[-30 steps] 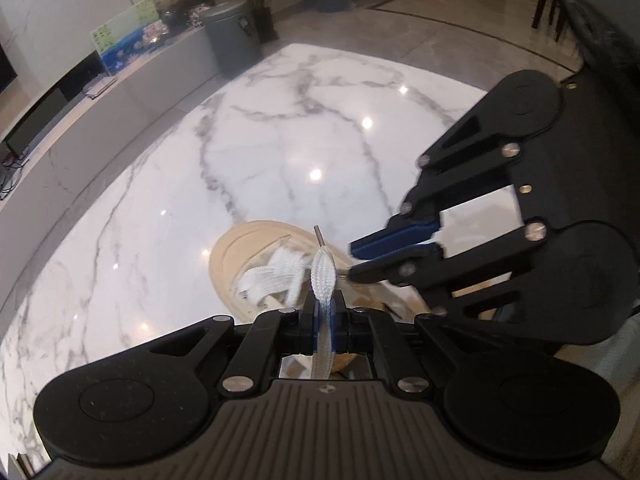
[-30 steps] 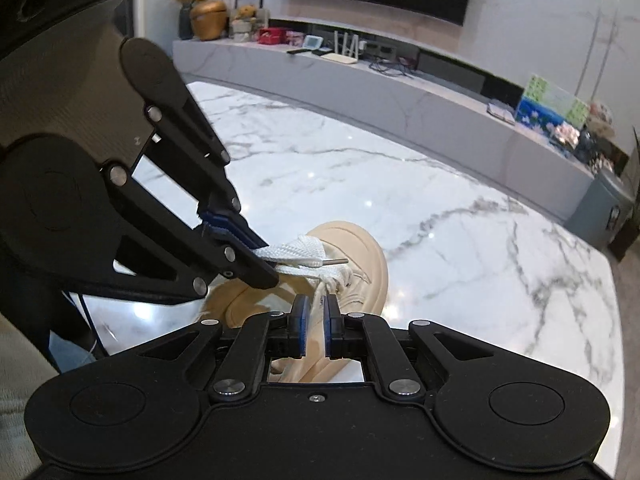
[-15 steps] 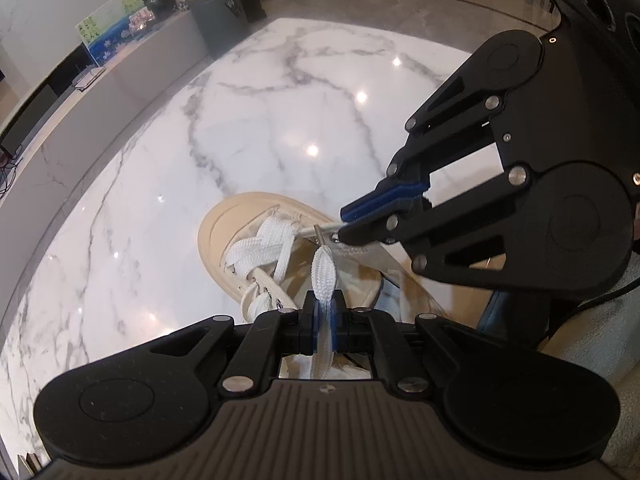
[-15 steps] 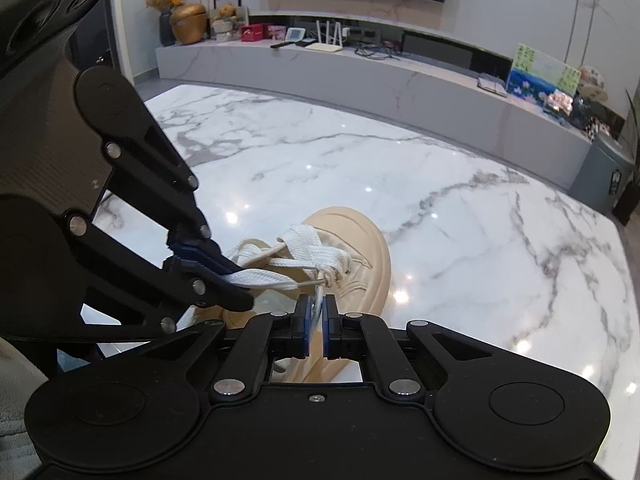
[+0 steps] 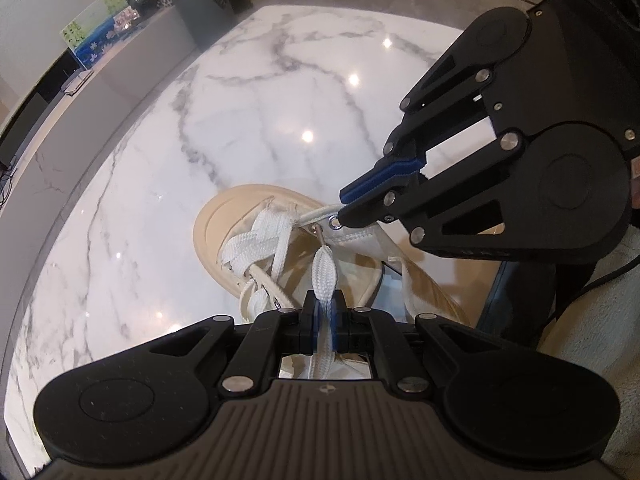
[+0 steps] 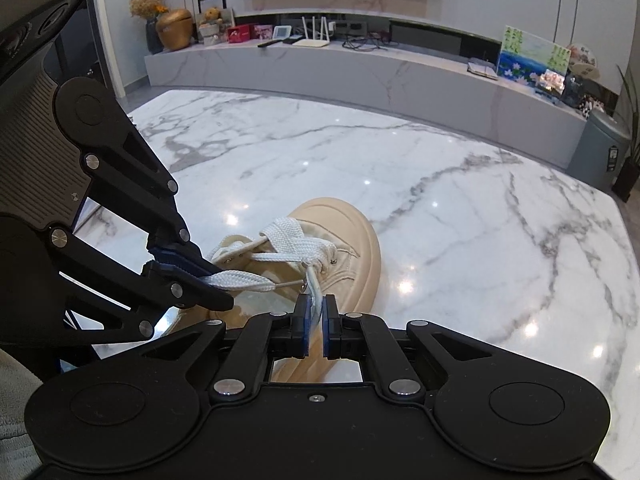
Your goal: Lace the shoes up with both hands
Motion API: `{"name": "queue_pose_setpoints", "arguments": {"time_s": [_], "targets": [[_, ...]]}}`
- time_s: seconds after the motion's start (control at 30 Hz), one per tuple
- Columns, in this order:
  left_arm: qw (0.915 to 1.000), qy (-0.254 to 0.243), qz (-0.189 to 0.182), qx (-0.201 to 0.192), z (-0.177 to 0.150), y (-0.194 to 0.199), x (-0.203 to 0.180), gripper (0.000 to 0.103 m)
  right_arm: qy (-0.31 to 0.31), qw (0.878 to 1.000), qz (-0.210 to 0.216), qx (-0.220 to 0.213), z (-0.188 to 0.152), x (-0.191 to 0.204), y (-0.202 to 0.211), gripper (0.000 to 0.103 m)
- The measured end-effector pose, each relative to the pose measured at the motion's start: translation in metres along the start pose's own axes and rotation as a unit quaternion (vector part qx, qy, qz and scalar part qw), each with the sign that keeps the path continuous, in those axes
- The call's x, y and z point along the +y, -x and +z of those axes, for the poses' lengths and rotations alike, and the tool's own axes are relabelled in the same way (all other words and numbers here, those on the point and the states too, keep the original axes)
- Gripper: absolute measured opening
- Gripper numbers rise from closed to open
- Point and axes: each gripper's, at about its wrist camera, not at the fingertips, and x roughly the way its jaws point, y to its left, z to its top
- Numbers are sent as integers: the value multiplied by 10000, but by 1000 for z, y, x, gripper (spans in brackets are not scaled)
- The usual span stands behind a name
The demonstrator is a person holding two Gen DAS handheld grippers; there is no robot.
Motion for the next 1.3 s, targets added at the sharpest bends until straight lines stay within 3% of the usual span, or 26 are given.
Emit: {"name": "queue_pose_setpoints", "arguments": {"time_s": [0.53,1.0,1.3], "targets": [[10000,-69,-14,63,4,-7,3,5,25,10000,-2,-5,-1,2,-5,4],[9994,-30,293,-189,15,1,11,5,116,9999,-29,-2,-1,3,-6,4],[9994,-165,282,-80,18,-10,9,5,147,9999,-40,-7,-1,2,-5,4]]}}
